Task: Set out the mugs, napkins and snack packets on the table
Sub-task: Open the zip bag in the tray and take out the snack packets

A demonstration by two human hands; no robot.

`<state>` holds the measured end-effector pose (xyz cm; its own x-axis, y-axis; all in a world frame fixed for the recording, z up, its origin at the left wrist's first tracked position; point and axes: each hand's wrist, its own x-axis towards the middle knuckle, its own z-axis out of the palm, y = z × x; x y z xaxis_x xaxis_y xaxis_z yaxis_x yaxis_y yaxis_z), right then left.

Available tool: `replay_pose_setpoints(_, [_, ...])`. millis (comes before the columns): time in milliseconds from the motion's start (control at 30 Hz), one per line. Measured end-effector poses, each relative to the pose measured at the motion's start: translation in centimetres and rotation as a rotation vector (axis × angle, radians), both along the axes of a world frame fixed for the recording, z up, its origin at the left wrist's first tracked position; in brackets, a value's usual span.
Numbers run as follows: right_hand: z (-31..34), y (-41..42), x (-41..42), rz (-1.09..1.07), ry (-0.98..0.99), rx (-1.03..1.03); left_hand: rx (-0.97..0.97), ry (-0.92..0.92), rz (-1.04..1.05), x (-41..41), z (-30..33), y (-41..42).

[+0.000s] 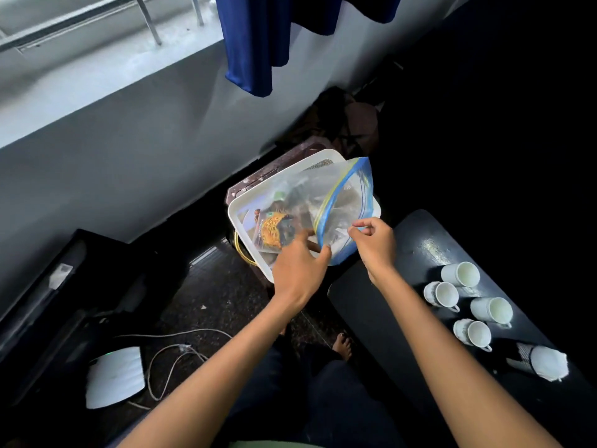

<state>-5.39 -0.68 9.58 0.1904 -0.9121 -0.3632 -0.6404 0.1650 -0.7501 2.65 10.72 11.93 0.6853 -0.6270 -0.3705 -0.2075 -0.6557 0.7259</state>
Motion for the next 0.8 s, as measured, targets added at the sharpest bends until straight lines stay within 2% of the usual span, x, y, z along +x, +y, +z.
replay_pose_setpoints(300, [-1.5,0.1,0.6,0.104,-0.099,0.220,0.057,0.082,-0.252,-2.1,-2.2,-0.2])
replay_pose_setpoints(600, [-3.4,-2.7,-1.0,-0.077,-0.276,0.683,0.084,0.235,-0.436,-1.7,-4.6,-1.5])
replay_pose_setpoints(733, [-4.0,-5.0,0.1,-0.061,-0.386,0.899,0.058,0.171,-0.358,0.9,-4.7,-2.9])
replay_pose_setpoints(800, [-4.5,-5.6,0.7,0.053,-0.377,0.848,-0.010,0.098,-0.181,2.8,-5.3,-3.6])
